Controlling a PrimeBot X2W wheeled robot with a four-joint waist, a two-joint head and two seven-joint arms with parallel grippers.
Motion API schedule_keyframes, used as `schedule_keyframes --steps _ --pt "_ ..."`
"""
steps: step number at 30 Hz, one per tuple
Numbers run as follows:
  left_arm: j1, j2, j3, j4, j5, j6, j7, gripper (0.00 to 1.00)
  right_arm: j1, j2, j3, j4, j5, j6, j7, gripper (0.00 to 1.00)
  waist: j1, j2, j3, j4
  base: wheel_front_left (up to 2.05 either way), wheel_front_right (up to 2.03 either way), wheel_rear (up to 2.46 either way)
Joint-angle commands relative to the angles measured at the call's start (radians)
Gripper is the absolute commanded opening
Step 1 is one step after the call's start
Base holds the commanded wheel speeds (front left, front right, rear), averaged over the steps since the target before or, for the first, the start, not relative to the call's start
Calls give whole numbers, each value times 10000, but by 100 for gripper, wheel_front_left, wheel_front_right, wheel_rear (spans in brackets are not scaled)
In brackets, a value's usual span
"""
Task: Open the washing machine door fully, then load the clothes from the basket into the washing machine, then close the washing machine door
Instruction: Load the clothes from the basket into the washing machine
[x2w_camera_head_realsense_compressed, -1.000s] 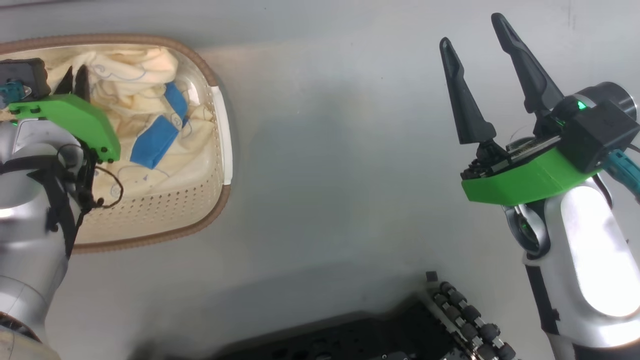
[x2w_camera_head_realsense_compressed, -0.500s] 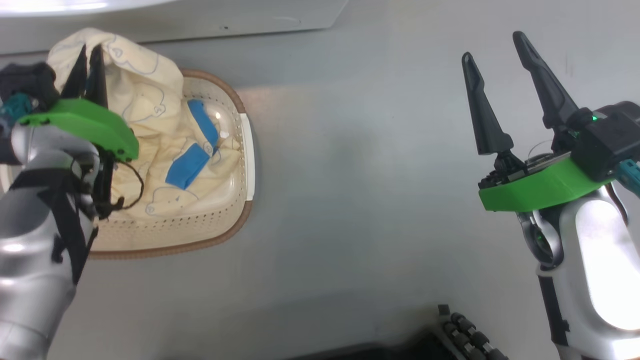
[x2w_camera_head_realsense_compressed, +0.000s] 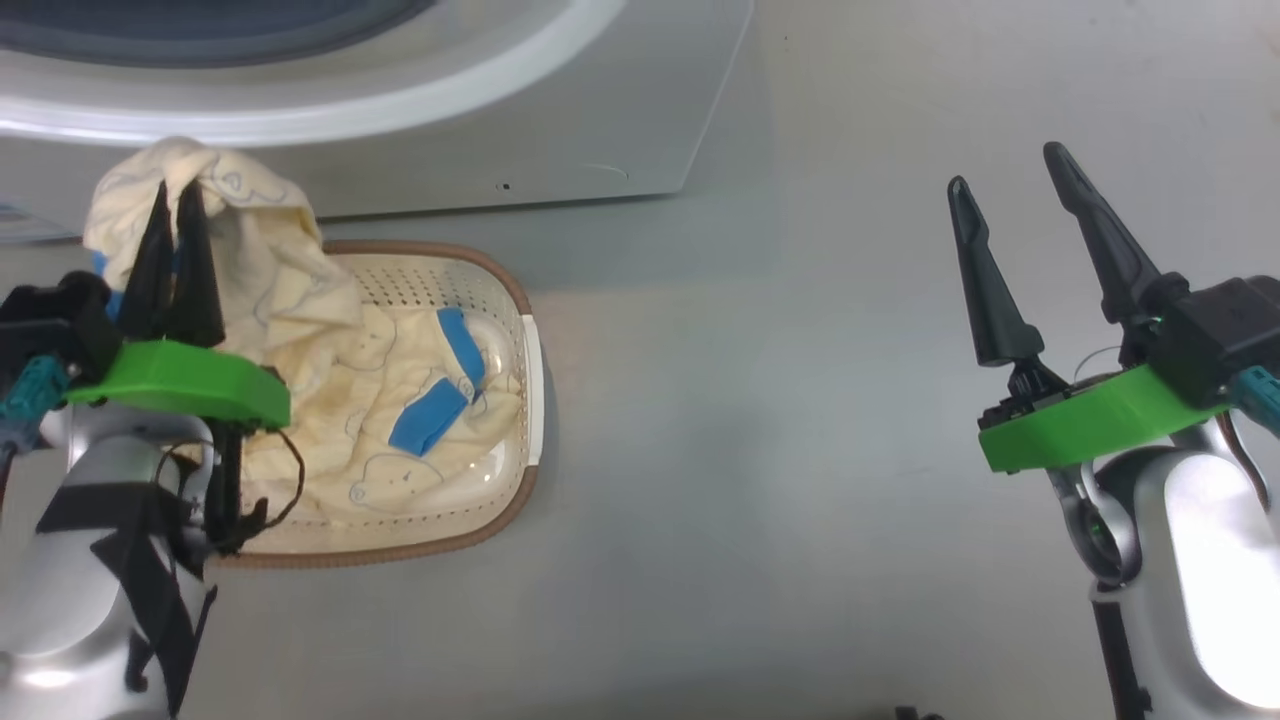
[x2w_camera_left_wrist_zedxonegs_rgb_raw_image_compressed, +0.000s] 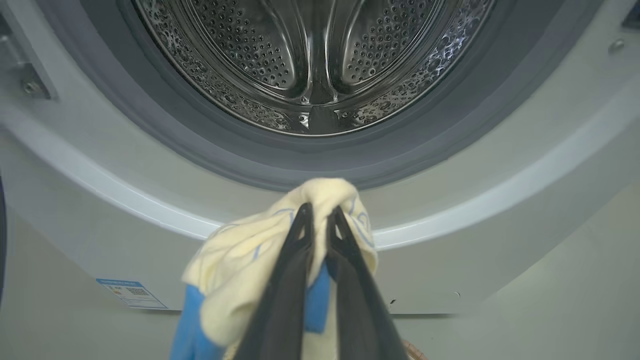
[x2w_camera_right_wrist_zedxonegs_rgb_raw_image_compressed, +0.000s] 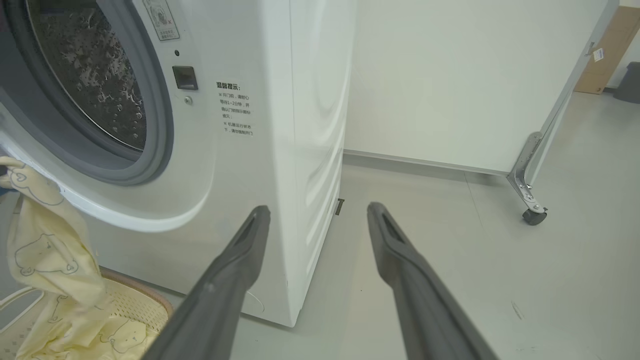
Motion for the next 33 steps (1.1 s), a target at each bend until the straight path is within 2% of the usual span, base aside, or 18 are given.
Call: schedule_keyframes --steps 1,5,13,33 --pt "322 245 650 -658 266 67 -110 0 225 -54 112 -338 96 -29 59 100 1 -1 -551 102 0 0 0" --pt "1224 81 1088 -1354 667 82 -110 0 542 -54 -11 -338 220 -29 158 100 1 -1 -1084 152 0 0 0" --pt "2329 43 1570 -2369 1112 443 -110 0 1033 -54 -217 -593 228 -29 279 100 1 -1 -1713 191 0 0 0" --pt "4327 -137 1220 -3129 1117 830 136 0 2460 -54 -503 -855 278 -29 743 100 1 -1 -4039 394 0 0 0"
